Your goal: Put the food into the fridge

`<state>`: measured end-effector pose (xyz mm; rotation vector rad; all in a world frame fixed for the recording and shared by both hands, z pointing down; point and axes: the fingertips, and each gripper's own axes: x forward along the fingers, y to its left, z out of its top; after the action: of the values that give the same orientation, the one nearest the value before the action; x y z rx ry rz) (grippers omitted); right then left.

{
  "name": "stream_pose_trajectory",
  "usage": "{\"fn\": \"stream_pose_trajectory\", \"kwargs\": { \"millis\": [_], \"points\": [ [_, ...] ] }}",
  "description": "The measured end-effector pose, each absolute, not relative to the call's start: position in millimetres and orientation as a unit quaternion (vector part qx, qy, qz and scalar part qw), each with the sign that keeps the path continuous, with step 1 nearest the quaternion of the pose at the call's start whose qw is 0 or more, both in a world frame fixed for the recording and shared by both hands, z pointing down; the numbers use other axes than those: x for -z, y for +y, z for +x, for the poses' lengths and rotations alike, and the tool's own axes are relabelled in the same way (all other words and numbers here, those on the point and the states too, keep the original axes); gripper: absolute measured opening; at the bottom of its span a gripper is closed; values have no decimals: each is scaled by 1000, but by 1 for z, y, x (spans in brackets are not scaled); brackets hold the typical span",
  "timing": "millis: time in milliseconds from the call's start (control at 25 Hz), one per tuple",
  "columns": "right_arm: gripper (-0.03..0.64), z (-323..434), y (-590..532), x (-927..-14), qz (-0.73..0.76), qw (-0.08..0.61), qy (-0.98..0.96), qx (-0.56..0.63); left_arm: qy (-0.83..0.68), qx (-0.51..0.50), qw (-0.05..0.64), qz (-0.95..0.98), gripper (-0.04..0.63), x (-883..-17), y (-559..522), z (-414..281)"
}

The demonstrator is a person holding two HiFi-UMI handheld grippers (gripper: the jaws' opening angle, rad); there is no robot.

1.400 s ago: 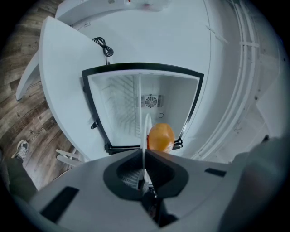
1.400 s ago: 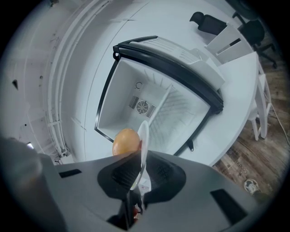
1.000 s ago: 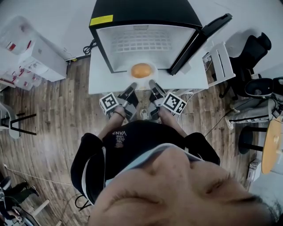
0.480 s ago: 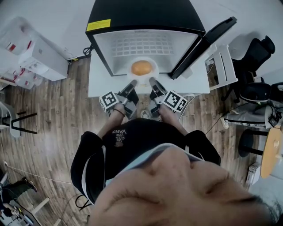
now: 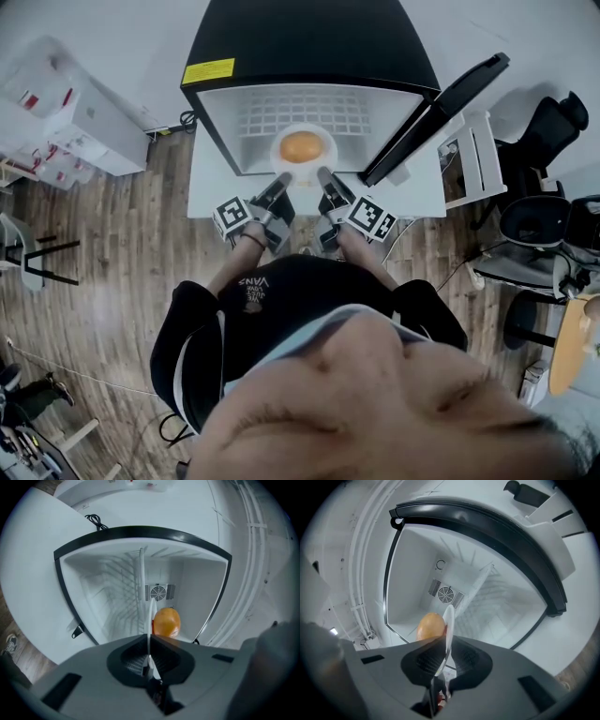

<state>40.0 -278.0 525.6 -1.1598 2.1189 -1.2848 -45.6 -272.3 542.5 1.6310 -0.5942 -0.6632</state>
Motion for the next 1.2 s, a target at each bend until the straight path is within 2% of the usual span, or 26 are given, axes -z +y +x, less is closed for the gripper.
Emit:
{"fn": "stream_pose_trajectory", "kwargs": {
  "millis": [1200],
  "points": [
    [28,49,-329,-528,-404,200,760,467,-263,311,593,695,26,-541,-321,-38]
  ]
}}
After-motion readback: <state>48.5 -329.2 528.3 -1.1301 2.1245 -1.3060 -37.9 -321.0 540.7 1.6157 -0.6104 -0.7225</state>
